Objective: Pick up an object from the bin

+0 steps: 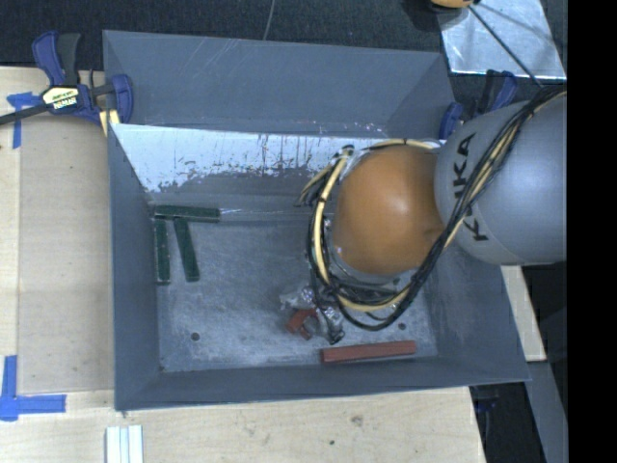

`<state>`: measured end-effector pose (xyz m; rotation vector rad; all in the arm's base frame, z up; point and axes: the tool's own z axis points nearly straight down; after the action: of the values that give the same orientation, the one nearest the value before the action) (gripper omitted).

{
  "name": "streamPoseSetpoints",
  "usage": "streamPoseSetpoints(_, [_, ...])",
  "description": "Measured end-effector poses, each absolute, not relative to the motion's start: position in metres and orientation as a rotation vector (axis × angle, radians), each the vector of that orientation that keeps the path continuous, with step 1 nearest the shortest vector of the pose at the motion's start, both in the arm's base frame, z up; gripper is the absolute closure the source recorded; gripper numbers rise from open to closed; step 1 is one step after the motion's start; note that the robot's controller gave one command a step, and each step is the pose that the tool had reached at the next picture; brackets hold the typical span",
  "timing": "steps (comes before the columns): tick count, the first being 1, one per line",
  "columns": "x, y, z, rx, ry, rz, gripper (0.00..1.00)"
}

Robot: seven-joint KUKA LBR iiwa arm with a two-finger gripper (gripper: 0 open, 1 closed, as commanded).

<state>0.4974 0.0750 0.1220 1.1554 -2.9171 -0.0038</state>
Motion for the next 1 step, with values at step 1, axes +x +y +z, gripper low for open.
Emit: streamPoseSetpoints(1, [0.4982,0.0656,0.1537,1.142,-2.936,0.003,1.00])
